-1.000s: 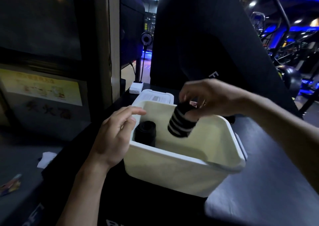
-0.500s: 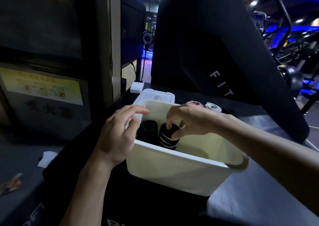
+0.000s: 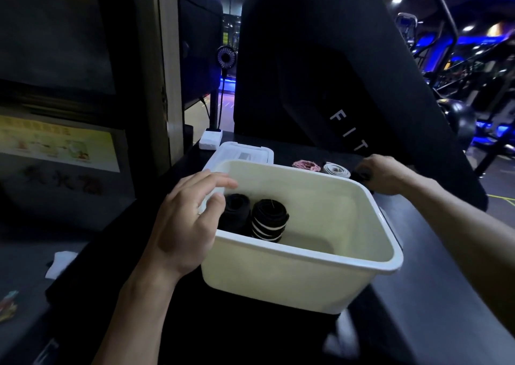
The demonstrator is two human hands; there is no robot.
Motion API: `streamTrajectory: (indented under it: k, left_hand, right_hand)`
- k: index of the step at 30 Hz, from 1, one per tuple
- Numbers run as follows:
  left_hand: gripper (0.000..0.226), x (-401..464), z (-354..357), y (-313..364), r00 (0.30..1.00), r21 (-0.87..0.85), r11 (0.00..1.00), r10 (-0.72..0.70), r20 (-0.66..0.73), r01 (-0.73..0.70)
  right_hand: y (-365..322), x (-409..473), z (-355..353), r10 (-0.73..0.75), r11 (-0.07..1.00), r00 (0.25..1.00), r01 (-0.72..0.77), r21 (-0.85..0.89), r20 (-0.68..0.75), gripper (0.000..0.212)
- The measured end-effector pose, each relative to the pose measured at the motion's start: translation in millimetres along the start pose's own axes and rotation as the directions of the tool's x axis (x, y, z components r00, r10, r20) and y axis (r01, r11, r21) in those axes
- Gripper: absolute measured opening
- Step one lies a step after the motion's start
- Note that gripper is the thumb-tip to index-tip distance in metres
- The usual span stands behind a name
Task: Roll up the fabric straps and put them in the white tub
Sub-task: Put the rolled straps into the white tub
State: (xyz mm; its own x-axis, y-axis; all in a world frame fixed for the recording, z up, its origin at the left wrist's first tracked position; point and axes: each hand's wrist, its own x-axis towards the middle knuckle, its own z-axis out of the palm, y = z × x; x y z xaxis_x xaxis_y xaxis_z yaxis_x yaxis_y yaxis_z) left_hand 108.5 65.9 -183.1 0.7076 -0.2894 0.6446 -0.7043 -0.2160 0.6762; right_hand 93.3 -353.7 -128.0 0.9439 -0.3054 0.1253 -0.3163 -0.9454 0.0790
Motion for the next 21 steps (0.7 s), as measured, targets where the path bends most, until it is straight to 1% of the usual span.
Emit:
streamTrajectory:
  k: [2, 4, 6, 7, 8, 10, 11, 12, 14, 17, 21]
  left_hand:
    - [0.042, 0.4, 0.2, -0.3, 1.0, 0.0, 1.0, -0.004, 0.006, 0.004]
    - [0.042, 0.8, 0.8, -0.6, 1.0, -0.003, 1.0, -0.003, 0.006, 0.003]
    - [0.041, 0.9, 0.6, -0.7, 1.0, -0.002, 1.0, 0.0, 0.005, 0.0]
    - [0.042, 0.8, 0.4, -0.4, 1.0, 0.002, 1.0, 0.002, 0.008, -0.002]
    - [0.042, 0.4, 0.3, -0.3, 1.0, 0.007, 1.0, 0.005, 0.01, -0.005]
    - [0.043, 0.1, 0.0, -0.2, 1.0, 0.012, 1.0, 0.002, 0.013, -0.002]
    - [0.043, -0.3, -0.5, -0.2, 1.0, 0.015, 1.0, -0.004, 0.017, 0.003]
    - [0.044, -0.7, -0.7, -0.5, 1.0, 0.019, 1.0, -0.007, 0.02, 0.007]
    - [0.045, -1.4, -1.3, -0.9, 1.0, 0.024, 1.0, -0.015, 0.022, 0.014]
    - [0.047, -1.6, -0.3, -0.1, 0.999, 0.016, 0.999, -0.029, 0.021, 0.029]
    - [0.048, -1.5, 0.7, 1.2, 0.999, 0.005, 0.999, -0.04, 0.017, 0.04]
  right_hand:
    - [3.0, 2.6, 9.8, 0.01, 1.0, 0.999, -0.01, 0.011, 0.041, 0.031]
    - [4.4, 0.7, 15.7, 0.045, 0.999, 0.996, -0.047, 0.026, 0.081, 0.029]
    - [3.0, -4.5, 18.4, 0.065, 0.998, 0.991, -0.067, 0.018, 0.117, 0.018]
    - [2.9, -6.8, 18.9, 0.064, 0.998, 0.992, -0.065, 0.012, 0.111, 0.008]
    - [3.2, -8.8, 18.6, 0.059, 0.998, 0.993, -0.061, 0.02, 0.098, 0.006]
    - [4.4, -10.7, 18.4, 0.06, 0.996, 0.997, -0.063, 0.059, 0.051, 0.024]
    - [3.8, -12.6, 18.1, 0.058, 0.995, 0.998, -0.059, 0.08, 0.024, 0.028]
    - [2.4, -15.9, 17.6, 0.059, 0.993, 0.998, -0.059, 0.102, 0.004, 0.027]
    - [-1.5, -22.4, 19.6, 0.093, 0.989, 0.994, -0.086, 0.122, -0.054, 0.014]
    - [-1.7, -30.0, 21.8, 0.153, 0.974, 0.962, -0.107, 0.201, -0.227, 0.02]
    - [-2.5, -40.6, -16.0, 0.165, 0.943, 0.915, -0.037, 0.329, -0.369, 0.024]
